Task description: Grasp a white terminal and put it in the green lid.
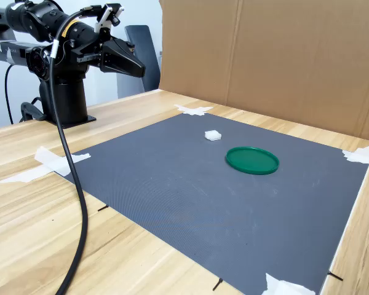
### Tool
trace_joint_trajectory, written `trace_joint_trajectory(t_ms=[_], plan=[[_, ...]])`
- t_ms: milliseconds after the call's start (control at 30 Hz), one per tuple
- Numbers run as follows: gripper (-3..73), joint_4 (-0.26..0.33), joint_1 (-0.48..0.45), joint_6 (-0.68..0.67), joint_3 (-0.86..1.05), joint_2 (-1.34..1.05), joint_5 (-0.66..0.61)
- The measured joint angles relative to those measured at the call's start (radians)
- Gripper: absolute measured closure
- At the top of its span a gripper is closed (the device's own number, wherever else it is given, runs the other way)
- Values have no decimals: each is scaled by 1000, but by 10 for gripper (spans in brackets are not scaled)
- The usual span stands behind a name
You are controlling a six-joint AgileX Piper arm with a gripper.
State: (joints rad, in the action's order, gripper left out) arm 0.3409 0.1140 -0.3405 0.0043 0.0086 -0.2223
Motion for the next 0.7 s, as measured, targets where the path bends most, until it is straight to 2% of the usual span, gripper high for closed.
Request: trace_joint_trajectory(t_ms=[700], plan=[[721, 20, 0, 0, -1, 42, 30]])
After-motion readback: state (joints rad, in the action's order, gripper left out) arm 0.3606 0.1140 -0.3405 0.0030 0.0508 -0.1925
